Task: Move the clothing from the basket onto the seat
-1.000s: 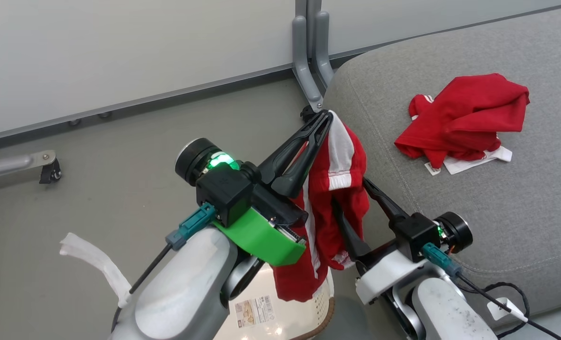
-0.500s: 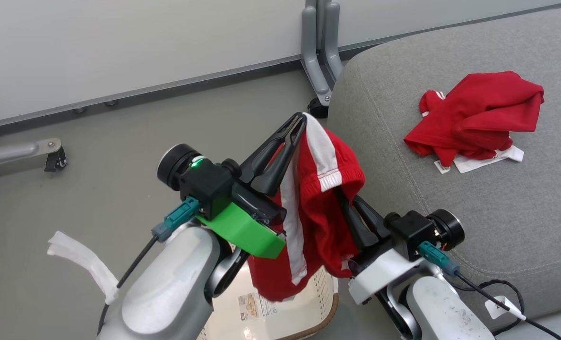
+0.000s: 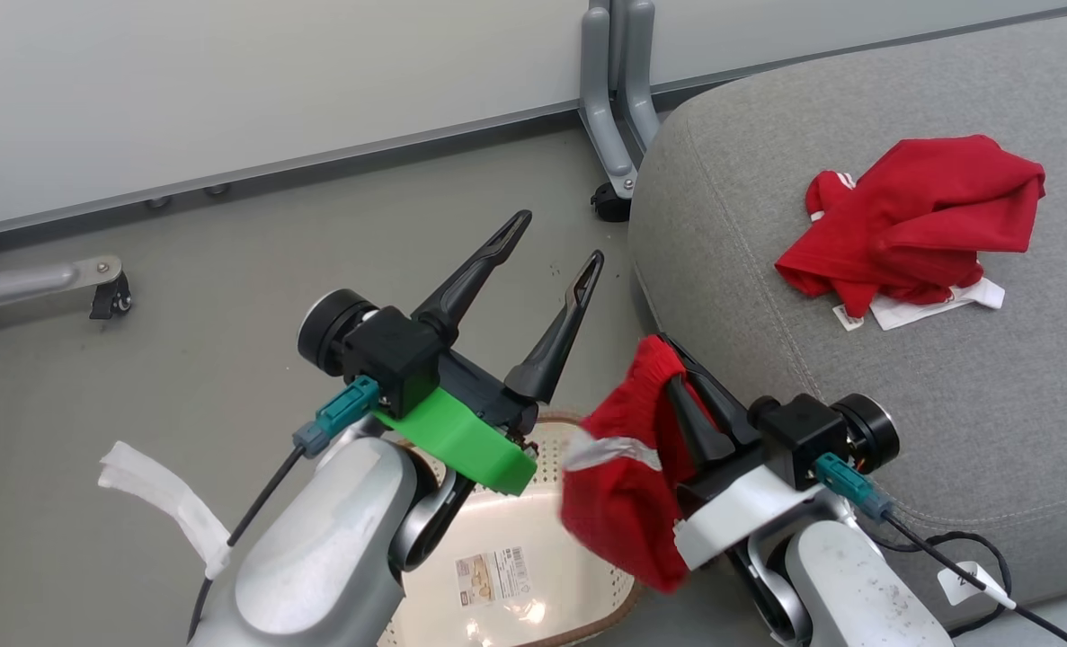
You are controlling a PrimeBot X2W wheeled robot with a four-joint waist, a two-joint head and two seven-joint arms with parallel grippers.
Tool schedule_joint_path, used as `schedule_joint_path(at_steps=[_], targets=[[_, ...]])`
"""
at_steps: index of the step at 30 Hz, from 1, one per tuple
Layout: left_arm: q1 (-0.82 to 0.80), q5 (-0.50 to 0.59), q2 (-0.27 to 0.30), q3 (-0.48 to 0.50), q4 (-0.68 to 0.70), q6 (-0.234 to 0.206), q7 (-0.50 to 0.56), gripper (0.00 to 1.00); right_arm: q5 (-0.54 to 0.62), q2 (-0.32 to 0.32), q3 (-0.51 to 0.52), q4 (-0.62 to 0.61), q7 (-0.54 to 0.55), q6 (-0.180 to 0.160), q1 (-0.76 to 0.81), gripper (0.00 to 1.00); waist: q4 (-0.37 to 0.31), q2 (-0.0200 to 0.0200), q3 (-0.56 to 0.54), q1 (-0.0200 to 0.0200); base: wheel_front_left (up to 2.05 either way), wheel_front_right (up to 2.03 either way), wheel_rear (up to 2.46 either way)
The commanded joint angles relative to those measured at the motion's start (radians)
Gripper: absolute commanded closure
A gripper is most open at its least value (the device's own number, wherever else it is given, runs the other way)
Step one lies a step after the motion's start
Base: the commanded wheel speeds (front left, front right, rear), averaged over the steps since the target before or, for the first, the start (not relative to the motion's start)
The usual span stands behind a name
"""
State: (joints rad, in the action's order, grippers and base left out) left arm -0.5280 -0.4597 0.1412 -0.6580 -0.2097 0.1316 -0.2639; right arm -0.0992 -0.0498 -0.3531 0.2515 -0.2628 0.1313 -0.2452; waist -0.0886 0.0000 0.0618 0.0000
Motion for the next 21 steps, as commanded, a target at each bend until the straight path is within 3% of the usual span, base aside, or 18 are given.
schedule_joint_path(at_steps=[1,14,21], targets=[[-0.004,-0.009,0.006,-0.002,-0.005,-0.001,0.0,0.0,-0.005,-0.001,0.003,-0.007,-0.003,-0.001,0.01,1.0,-0.001,0.0,0.0,0.0,0.0,0.0,0.0],[-0.011,-0.011,0.021,-0.017,-0.015,-0.001,-0.001,0.0,-0.04,-0.001,0.038,-0.05,-0.003,-0.001,0.009,1.0,-0.032,0.0,0.012,0.0,0.0,0.0,0.0],[-0.002,-0.02,0.034,-0.045,-0.022,-0.001,0.0,0.0,-0.034,-0.001,0.041,-0.097,-0.003,-0.001,0.008,1.0,-0.099,0.0,0.018,0.0,0.0,0.0,0.0]])
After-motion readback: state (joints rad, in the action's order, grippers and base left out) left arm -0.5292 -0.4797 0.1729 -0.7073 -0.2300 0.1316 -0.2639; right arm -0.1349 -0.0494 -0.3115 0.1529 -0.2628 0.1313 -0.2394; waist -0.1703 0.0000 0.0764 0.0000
